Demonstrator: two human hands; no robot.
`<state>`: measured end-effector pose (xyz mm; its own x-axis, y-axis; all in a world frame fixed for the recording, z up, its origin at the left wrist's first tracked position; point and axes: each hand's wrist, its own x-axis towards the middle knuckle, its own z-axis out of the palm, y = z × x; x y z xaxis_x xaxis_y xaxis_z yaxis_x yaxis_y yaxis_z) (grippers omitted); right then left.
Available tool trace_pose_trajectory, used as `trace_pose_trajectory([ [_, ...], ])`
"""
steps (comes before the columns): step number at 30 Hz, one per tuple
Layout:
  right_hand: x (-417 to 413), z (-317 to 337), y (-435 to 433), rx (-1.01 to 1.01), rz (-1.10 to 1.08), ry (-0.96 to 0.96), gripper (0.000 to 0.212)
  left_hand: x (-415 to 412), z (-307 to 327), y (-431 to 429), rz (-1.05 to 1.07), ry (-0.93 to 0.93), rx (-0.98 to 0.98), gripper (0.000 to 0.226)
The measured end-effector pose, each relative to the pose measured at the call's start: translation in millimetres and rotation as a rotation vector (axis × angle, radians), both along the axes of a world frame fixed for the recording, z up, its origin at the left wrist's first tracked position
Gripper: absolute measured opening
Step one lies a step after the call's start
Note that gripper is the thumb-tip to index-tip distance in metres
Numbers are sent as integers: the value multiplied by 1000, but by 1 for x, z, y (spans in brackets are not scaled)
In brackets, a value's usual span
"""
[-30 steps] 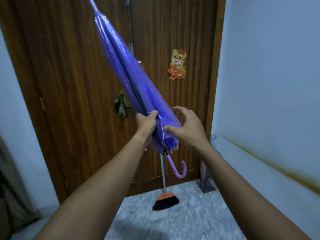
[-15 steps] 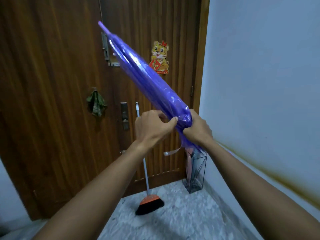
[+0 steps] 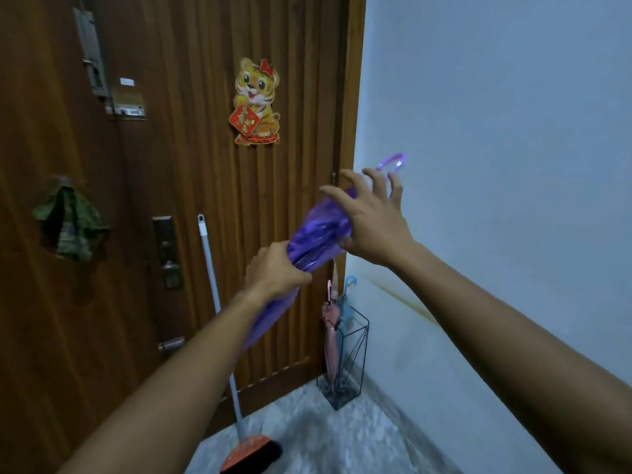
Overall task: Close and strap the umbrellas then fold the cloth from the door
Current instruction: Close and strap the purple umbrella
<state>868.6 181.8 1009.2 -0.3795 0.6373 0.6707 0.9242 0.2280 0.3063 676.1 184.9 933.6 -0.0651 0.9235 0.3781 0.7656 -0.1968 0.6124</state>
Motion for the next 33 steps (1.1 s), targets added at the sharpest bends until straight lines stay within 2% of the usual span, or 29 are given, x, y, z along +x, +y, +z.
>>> trace_pose_trajectory([
  [2, -7, -14, 18, 82, 13, 311, 92, -11, -4, 28, -94, -340, -78, 31],
  [3, -11, -23, 24, 36, 22, 518, 91, -14, -4, 37, -138, -471, -97, 31],
  [5, -16, -35, 38, -187, 50, 911, 87, -16, -6, 51, -212, -627, -116, 25],
  [6, -19, -38, 47, -322, 82, 1035, 82, -16, -6, 56, -247, -677, -130, 22],
  [8, -24, -40, 58, -566, 214, 1142, 70, -16, -2, 63, -321, -713, -162, 24],
  [11, -33, -35, 71, -767, 421, 1215, 41, -19, 3, 69, -428, -693, -215, 36],
  [13, -40, -29, 73, -764, 449, 1254, 23, -23, 5, 70, -475, -706, -253, 38],
  [16, -48, -25, 78, -658, 465, 1313, 33, -36, 5, 73, -472, -771, -265, 50],
  [20, -52, -30, 90, -632, 477, 1266, 22, -63, 3, 80, -353, -901, -235, 63],
  [25, -61, -38, 96, -679, 507, 1289, 16, -84, -4, 90, -209, -915, -130, 56],
  [28, -73, -39, 98, -621, 434, 1268, 16, -86, -8, 92, -135, -918, -83, 52],
  [33, -80, -32, 98, -631, 412, 1152, 17, -97, -6, 90, -169, -990, -73, 32],
])
